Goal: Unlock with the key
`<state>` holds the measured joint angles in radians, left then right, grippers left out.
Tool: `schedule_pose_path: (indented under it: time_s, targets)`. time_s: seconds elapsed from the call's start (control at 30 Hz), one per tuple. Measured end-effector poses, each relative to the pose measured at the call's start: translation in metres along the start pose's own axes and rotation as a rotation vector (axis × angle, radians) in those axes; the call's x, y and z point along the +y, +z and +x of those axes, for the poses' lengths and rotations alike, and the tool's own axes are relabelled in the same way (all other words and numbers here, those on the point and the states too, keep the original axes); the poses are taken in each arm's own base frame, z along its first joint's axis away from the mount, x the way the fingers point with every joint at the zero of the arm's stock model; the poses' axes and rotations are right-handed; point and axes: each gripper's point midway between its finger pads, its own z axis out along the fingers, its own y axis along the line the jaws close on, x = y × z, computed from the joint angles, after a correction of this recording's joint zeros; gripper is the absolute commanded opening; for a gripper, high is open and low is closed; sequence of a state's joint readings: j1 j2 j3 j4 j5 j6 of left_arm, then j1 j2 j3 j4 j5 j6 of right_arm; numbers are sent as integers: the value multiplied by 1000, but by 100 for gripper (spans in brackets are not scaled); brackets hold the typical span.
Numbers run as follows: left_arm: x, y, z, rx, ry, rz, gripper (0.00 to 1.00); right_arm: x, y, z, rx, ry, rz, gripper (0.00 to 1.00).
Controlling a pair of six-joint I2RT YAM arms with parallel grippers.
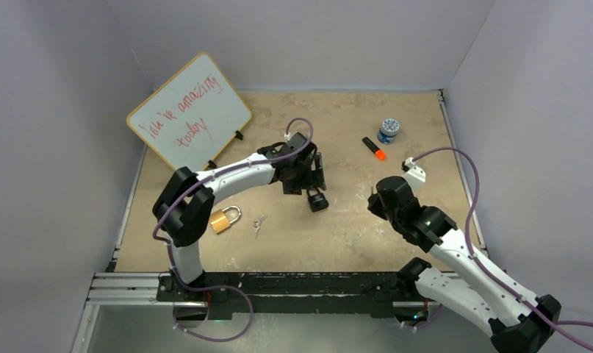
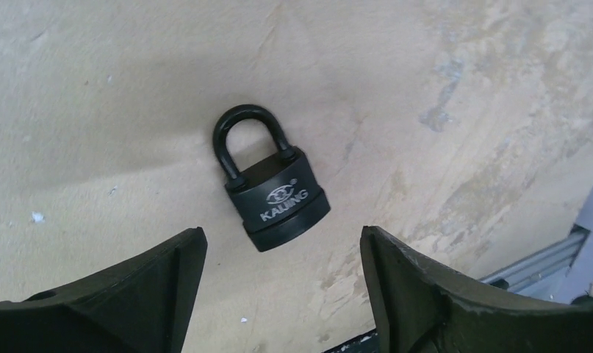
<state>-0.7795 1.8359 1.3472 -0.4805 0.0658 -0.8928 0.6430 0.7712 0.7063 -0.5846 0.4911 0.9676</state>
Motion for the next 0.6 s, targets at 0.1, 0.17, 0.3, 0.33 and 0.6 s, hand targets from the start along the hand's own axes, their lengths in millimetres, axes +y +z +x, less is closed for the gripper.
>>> schedule_pose_path:
  time_s: [0.1, 0.17, 0.3, 0.33, 0.6]
  targets:
    - [11, 4, 9, 3, -56, -78, 89, -3, 2, 7, 19, -9, 1, 0]
    - [16, 9, 16, 9, -64, -134, 91, -4, 2, 9, 22, -10, -3, 0]
    - [18, 25, 22, -5, -69, -219, 92, -4, 1, 10, 24, -6, -21, 0]
    - [19, 29, 23, -10, -71, -230, 93, -4, 1, 11, 27, -6, -23, 0]
    - [29, 50, 19, -62, -132, -324, 93, -8, -4, 12, 21, -7, -38, 0]
